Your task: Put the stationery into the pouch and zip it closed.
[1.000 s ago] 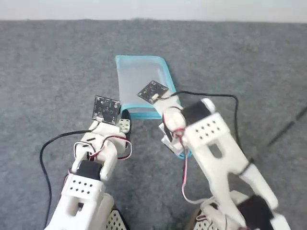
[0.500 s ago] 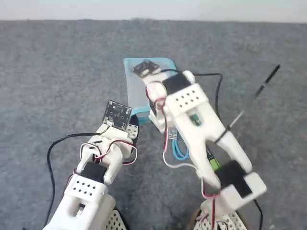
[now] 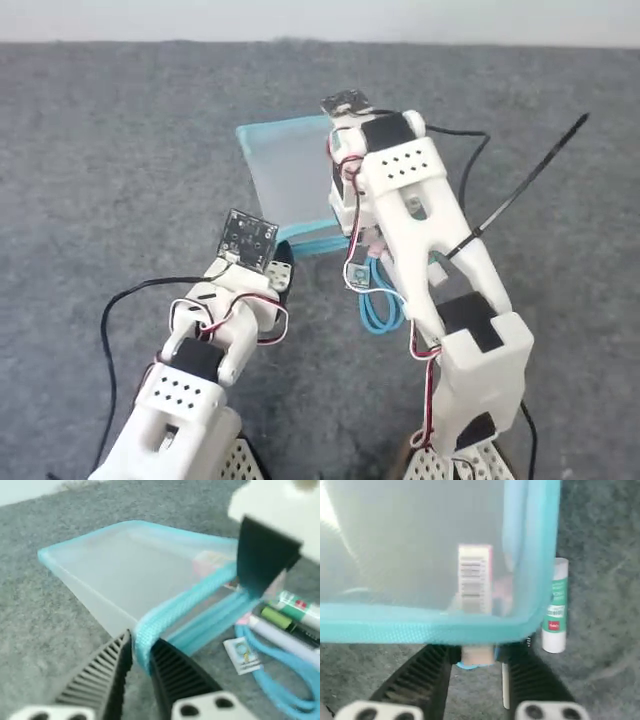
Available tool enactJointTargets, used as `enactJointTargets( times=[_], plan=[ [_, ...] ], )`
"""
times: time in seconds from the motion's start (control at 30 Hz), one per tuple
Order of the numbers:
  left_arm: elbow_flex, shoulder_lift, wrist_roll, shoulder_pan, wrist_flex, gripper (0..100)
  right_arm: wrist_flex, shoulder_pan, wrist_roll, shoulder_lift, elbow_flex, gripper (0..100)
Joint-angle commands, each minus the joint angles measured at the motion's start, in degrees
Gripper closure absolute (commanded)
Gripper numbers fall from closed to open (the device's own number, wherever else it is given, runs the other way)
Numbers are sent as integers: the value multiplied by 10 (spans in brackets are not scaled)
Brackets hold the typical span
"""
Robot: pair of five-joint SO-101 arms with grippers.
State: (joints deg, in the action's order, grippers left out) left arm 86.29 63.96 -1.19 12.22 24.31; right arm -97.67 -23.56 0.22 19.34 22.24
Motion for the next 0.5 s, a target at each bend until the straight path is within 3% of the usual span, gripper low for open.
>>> enactJointTargets(
  times=[0.0, 0.27, 0.47],
  plan=[
    [-12, 13, 5, 1, -16, 989, -4, 24, 22, -15, 38, 764],
    [-12, 13, 6, -2, -16, 989, -16, 20, 31, -17, 39, 758],
    [-12, 13, 6, -2, -16, 989, -40, -58, 31, -70, 47, 757]
  ],
)
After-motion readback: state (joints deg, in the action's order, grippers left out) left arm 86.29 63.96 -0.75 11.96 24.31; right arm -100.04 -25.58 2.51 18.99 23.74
